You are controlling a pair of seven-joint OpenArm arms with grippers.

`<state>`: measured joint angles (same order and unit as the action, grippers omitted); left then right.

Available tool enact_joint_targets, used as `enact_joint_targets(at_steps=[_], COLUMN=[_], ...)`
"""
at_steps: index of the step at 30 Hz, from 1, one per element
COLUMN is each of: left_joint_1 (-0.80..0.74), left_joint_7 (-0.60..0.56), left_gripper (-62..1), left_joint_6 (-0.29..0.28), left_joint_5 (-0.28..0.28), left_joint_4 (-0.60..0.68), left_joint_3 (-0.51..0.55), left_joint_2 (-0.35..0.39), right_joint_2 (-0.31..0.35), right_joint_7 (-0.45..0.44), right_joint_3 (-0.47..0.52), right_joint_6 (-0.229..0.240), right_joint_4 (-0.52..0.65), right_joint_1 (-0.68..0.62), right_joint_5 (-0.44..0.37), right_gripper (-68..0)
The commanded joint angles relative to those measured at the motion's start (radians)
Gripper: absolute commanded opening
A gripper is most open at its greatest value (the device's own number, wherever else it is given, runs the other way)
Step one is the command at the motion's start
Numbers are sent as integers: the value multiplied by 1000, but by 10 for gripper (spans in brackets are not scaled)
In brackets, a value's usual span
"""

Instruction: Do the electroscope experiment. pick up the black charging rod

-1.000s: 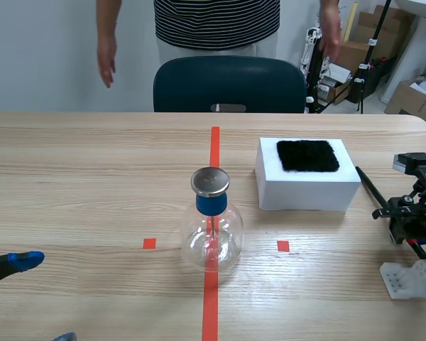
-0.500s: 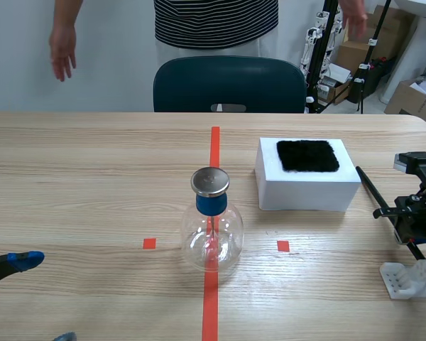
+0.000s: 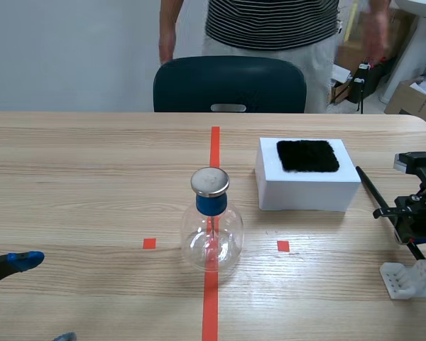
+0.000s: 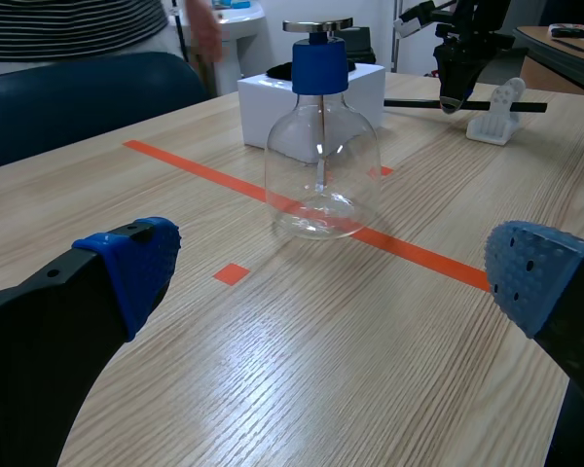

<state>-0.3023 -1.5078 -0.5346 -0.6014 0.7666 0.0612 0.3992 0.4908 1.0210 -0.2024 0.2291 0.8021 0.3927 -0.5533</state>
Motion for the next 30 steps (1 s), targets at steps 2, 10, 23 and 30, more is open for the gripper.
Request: enact_joint_targets(at_steps=[2,10,23,30], left_joint_1=[-5,-5,-5,-5], left_joint_7=[-46,-46,-46,-46], left_gripper=[14,14,14,14], left_joint_6=[-3,-3,-3,-3], left_joint_5=[13,13,13,13], left_joint_4=[15,15,15,15], left_joint_3=[11,11,11,11], left_joint_2=[3,3,3,3], right_joint_2=[31,38,38,39], right_joint_7=[-3,8,15,75], right_joint_3=[5,7,86,143], right_joint_6=[3,3,0,-1], right_joint_4=[13,47,215,352], right_joint_1=[20,17,-101,-183], right_joint_5=[-1,-5,-15,-15], right_gripper=[-673,-673,-673,-673])
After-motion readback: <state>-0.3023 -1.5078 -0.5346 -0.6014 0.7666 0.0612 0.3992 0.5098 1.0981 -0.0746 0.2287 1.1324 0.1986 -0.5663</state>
